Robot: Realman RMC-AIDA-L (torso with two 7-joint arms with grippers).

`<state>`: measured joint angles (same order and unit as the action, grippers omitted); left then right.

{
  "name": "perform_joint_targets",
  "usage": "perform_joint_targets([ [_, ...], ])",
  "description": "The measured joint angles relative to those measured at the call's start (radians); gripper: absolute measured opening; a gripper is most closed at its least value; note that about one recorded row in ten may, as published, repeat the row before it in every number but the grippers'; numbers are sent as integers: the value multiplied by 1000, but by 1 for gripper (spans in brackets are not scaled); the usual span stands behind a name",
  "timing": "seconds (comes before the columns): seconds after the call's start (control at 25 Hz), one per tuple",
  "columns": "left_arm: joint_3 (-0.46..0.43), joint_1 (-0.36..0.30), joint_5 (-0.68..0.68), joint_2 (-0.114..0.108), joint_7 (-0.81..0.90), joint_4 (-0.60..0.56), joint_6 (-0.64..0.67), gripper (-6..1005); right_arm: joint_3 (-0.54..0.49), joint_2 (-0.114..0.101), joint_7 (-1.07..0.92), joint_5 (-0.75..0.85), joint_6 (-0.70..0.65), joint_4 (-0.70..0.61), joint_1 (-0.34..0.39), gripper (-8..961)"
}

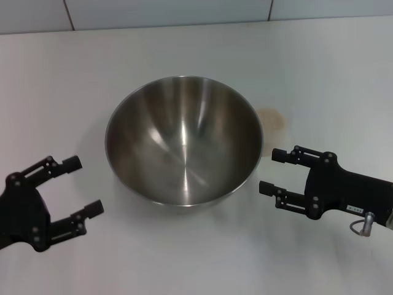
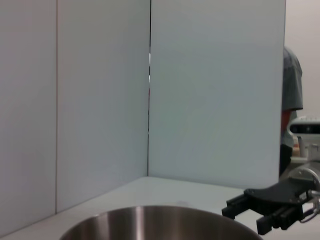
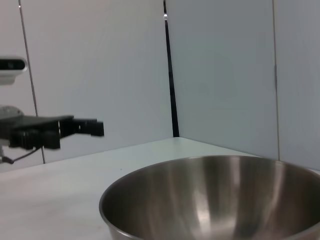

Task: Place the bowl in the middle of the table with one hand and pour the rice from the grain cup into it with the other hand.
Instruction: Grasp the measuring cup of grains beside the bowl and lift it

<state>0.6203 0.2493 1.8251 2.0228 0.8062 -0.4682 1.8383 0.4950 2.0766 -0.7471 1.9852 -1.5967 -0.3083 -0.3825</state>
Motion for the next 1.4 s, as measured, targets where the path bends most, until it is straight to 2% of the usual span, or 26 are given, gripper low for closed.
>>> perform_joint_targets([
  [0.32,-3,-11,19,19,-75,18,-31,813,-1,0,0,0,9,0,0,687],
  [1.04,4,-7,48,16,-94,37,-72,813,-1,0,0,0,12,0,1,687],
  [1.4,-3,-3,48,13,-86,37,-64,813,-31,6,57,-10,-24,20,29,686],
])
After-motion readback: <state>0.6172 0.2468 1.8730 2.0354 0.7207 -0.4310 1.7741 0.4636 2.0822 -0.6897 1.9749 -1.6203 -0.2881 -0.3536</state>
